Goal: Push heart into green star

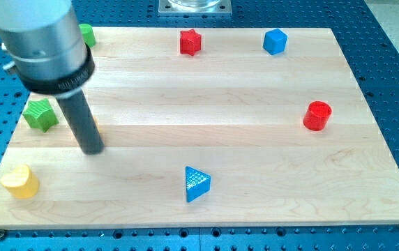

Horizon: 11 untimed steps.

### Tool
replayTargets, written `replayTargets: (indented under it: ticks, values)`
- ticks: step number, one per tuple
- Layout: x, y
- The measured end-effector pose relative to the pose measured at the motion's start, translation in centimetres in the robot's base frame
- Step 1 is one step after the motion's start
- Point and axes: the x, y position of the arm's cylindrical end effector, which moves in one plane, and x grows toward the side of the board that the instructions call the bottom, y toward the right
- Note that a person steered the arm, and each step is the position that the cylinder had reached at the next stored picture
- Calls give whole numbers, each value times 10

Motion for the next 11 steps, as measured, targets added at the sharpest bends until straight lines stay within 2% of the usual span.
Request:
replayTargets:
  ticks: [1,2,3,4,5,6,7,8,9,10,11]
  values:
    - [-12,-9]
    - [71,0]
    - [104,-52]
    - [104,-96]
    - [125,-100]
    - [98,-110]
    - [38,-86]
    - [8,-76]
    - [69,-92]
    - [25,-125]
    - [-25,-117]
